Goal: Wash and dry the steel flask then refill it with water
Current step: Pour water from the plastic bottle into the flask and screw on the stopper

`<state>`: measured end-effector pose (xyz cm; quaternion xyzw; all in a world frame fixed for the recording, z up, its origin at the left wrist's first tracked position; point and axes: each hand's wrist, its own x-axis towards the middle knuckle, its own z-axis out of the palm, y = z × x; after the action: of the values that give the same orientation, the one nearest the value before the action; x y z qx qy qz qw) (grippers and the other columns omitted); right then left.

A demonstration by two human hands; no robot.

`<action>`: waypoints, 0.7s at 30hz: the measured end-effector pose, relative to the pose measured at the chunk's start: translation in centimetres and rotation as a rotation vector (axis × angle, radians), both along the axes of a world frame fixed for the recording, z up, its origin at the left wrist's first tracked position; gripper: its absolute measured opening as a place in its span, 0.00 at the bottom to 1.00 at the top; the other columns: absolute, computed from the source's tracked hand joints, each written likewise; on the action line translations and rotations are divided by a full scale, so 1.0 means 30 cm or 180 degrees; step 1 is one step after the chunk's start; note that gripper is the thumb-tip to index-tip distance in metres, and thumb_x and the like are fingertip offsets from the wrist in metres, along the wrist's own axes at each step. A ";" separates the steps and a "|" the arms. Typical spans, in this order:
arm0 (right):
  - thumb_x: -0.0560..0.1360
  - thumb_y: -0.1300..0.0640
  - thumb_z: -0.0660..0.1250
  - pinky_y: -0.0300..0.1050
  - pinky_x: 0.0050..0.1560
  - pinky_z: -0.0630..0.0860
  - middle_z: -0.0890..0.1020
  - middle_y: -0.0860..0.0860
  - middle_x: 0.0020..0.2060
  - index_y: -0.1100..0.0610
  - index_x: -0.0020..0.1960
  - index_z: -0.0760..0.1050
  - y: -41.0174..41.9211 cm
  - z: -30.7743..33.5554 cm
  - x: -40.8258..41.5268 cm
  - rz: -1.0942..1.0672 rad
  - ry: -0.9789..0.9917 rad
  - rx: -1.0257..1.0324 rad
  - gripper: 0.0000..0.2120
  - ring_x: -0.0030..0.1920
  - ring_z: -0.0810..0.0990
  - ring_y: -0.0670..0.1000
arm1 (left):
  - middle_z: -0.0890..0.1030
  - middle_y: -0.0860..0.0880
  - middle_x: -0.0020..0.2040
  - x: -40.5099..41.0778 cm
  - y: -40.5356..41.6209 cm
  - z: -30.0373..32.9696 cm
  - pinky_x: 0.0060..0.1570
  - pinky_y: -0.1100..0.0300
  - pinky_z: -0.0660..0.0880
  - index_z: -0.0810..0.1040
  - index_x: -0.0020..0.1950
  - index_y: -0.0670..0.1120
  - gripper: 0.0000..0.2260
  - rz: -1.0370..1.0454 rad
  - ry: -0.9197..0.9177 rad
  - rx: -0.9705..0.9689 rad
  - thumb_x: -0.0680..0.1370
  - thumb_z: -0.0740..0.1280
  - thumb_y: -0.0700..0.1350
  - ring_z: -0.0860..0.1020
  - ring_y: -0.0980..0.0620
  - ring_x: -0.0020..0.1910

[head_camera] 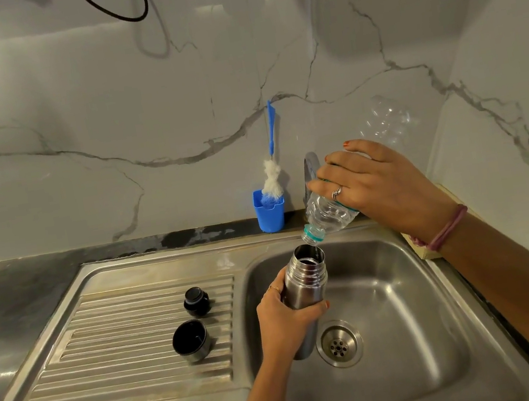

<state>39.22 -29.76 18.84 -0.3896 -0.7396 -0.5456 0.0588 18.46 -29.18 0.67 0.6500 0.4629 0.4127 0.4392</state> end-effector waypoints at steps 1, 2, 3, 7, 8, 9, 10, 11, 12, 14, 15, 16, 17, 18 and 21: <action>0.70 0.63 0.73 0.49 0.64 0.63 0.82 0.50 0.51 0.53 0.59 0.78 0.002 -0.002 -0.002 -0.0018 -0.0008 -0.0014 0.19 0.55 0.80 0.53 | 0.83 0.63 0.50 -0.003 0.002 0.003 0.52 0.63 0.78 0.74 0.57 0.66 0.32 -0.0018 -0.0011 0.0009 0.62 0.83 0.43 0.81 0.61 0.51; 0.69 0.63 0.74 0.49 0.65 0.63 0.82 0.50 0.51 0.53 0.59 0.78 0.003 -0.002 -0.004 -0.0032 -0.0012 -0.0031 0.19 0.55 0.80 0.53 | 0.83 0.63 0.50 -0.007 0.004 0.006 0.52 0.62 0.78 0.74 0.58 0.66 0.32 -0.0034 -0.0017 0.0023 0.62 0.83 0.44 0.81 0.61 0.51; 0.69 0.63 0.74 0.49 0.65 0.63 0.82 0.50 0.51 0.53 0.59 0.78 0.004 -0.002 -0.007 -0.0037 -0.0011 -0.0044 0.19 0.55 0.80 0.54 | 0.83 0.64 0.50 -0.010 0.006 0.011 0.52 0.61 0.79 0.75 0.58 0.66 0.32 -0.0046 -0.0025 0.0036 0.62 0.83 0.44 0.81 0.61 0.51; 0.70 0.63 0.73 0.48 0.65 0.63 0.82 0.50 0.51 0.53 0.59 0.79 0.010 0.006 -0.026 -0.0026 0.0014 -0.0052 0.18 0.55 0.80 0.54 | 0.83 0.64 0.51 -0.023 0.014 0.030 0.53 0.60 0.79 0.75 0.58 0.66 0.32 -0.0096 -0.0053 0.0042 0.62 0.83 0.43 0.81 0.60 0.51; 0.71 0.63 0.72 0.48 0.65 0.63 0.82 0.50 0.51 0.53 0.59 0.78 0.012 0.007 -0.030 -0.0032 0.0018 -0.0047 0.17 0.55 0.80 0.53 | 0.83 0.64 0.51 -0.026 0.016 0.032 0.53 0.59 0.80 0.75 0.58 0.65 0.32 -0.0113 -0.0060 0.0038 0.61 0.83 0.44 0.81 0.60 0.51; 0.71 0.63 0.72 0.48 0.65 0.63 0.82 0.50 0.51 0.53 0.59 0.78 0.015 0.009 -0.034 -0.0046 0.0018 -0.0049 0.17 0.55 0.80 0.53 | 0.83 0.63 0.51 -0.030 0.018 0.035 0.53 0.58 0.80 0.75 0.59 0.65 0.32 -0.0128 -0.0067 0.0032 0.62 0.83 0.44 0.81 0.60 0.52; 0.71 0.63 0.72 0.48 0.66 0.62 0.82 0.50 0.51 0.53 0.59 0.78 0.017 0.011 -0.039 -0.0068 0.0013 -0.0052 0.17 0.55 0.79 0.53 | 0.83 0.62 0.52 -0.035 0.020 0.037 0.54 0.57 0.80 0.75 0.59 0.64 0.32 -0.0142 -0.0073 0.0024 0.62 0.83 0.44 0.81 0.59 0.52; 0.71 0.63 0.72 0.48 0.66 0.63 0.82 0.50 0.51 0.53 0.60 0.78 0.018 0.013 -0.044 -0.0087 0.0003 -0.0057 0.17 0.55 0.79 0.53 | 0.83 0.61 0.52 -0.040 0.022 0.040 0.54 0.56 0.80 0.76 0.60 0.63 0.32 -0.0156 -0.0085 0.0020 0.62 0.83 0.44 0.81 0.58 0.52; 0.72 0.63 0.71 0.49 0.66 0.63 0.82 0.50 0.51 0.53 0.60 0.78 0.019 0.015 -0.048 -0.0101 -0.0007 -0.0063 0.18 0.56 0.79 0.53 | 0.84 0.60 0.52 -0.044 0.025 0.041 0.54 0.55 0.81 0.77 0.61 0.61 0.32 -0.0165 -0.0098 0.0014 0.62 0.83 0.44 0.82 0.57 0.52; 0.72 0.63 0.71 0.49 0.65 0.63 0.82 0.50 0.51 0.53 0.60 0.77 0.020 0.019 -0.061 -0.0090 0.0003 -0.0053 0.17 0.55 0.79 0.53 | 0.84 0.58 0.52 -0.055 0.030 0.045 0.54 0.52 0.81 0.78 0.63 0.57 0.32 -0.0176 -0.0117 0.0001 0.61 0.82 0.45 0.82 0.56 0.52; 0.72 0.64 0.70 0.49 0.65 0.63 0.82 0.50 0.51 0.53 0.60 0.77 0.021 0.020 -0.068 -0.0072 0.0025 -0.0030 0.17 0.55 0.79 0.53 | 0.84 0.58 0.52 -0.061 0.033 0.049 0.54 0.53 0.81 0.78 0.63 0.57 0.32 -0.0176 -0.0123 -0.0002 0.61 0.83 0.45 0.82 0.56 0.51; 0.73 0.64 0.69 0.49 0.65 0.63 0.82 0.50 0.50 0.53 0.60 0.77 0.021 0.021 -0.075 -0.0062 0.0049 -0.0010 0.16 0.55 0.79 0.53 | 0.84 0.58 0.52 -0.067 0.034 0.055 0.54 0.54 0.81 0.78 0.63 0.57 0.32 -0.0170 -0.0136 0.0000 0.62 0.83 0.45 0.82 0.56 0.52; 0.73 0.64 0.69 0.49 0.65 0.63 0.81 0.50 0.51 0.53 0.60 0.77 0.020 0.020 -0.077 -0.0063 0.0070 0.0000 0.16 0.55 0.79 0.53 | 0.84 0.59 0.52 -0.071 0.035 0.058 0.54 0.55 0.81 0.78 0.63 0.57 0.31 -0.0160 -0.0144 0.0001 0.62 0.83 0.44 0.82 0.56 0.52; 0.73 0.64 0.70 0.49 0.65 0.63 0.81 0.50 0.51 0.53 0.60 0.77 0.022 0.020 -0.084 -0.0078 0.0092 -0.0002 0.17 0.55 0.79 0.53 | 0.84 0.59 0.52 -0.081 0.040 0.063 0.53 0.56 0.80 0.78 0.63 0.56 0.31 -0.0157 -0.0150 0.0011 0.62 0.83 0.44 0.82 0.57 0.52; 0.71 0.63 0.71 0.50 0.65 0.63 0.82 0.50 0.51 0.54 0.60 0.77 0.020 0.017 -0.094 -0.0154 0.0173 -0.0051 0.19 0.55 0.80 0.53 | 0.84 0.58 0.52 -0.098 0.047 0.076 0.53 0.58 0.80 0.78 0.63 0.55 0.31 -0.0159 -0.0152 -0.0018 0.62 0.83 0.43 0.81 0.58 0.52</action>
<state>36.40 -29.15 19.34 -0.4225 -0.7325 -0.5302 0.0626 15.53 -27.76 2.96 0.6501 0.4371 0.4156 0.4621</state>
